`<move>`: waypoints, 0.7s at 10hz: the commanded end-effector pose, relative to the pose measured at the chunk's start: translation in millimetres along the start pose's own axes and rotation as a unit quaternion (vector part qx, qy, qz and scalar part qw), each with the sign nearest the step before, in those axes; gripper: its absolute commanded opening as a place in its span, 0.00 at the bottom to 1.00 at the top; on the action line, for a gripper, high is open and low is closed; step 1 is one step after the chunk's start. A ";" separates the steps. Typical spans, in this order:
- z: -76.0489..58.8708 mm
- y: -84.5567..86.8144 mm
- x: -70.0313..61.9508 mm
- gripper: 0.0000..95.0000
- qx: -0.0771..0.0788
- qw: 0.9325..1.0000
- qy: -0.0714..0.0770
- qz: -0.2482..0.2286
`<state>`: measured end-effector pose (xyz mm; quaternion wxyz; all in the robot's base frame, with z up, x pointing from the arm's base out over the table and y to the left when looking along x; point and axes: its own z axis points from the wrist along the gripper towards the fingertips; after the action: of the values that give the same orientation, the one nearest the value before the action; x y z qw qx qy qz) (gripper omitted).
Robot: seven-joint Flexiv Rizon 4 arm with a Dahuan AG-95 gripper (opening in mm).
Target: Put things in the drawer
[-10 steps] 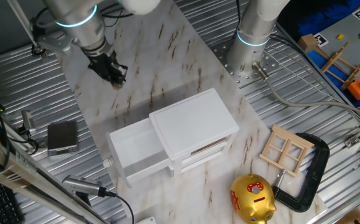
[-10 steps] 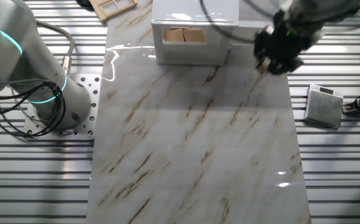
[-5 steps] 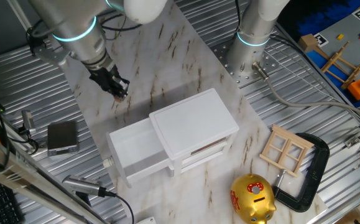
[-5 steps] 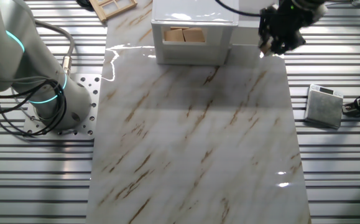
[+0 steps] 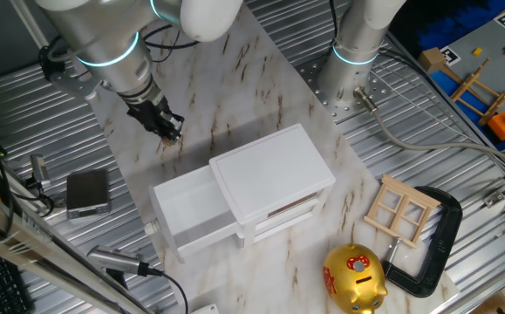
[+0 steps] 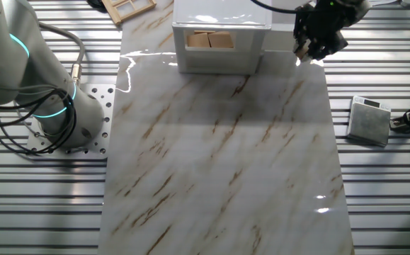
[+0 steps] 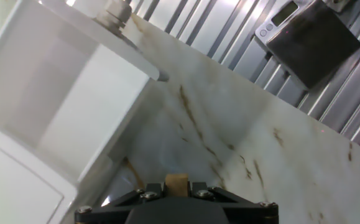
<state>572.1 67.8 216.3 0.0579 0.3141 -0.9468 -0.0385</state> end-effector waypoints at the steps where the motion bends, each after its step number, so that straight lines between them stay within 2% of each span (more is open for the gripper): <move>1: 0.1 0.2 0.0 0.00 0.000 0.999 -0.005 -0.041; 4: -2.1 4.8 -3.9 0.00 -0.025 0.999 -0.020 -0.018; 6: -8.5 21.5 -17.1 0.00 -0.028 0.999 -0.023 0.003; 7: -12.3 35.6 -27.7 0.00 -0.029 0.999 -0.023 0.021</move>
<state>574.8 103.5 227.6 0.0416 0.3296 -0.9397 -0.0814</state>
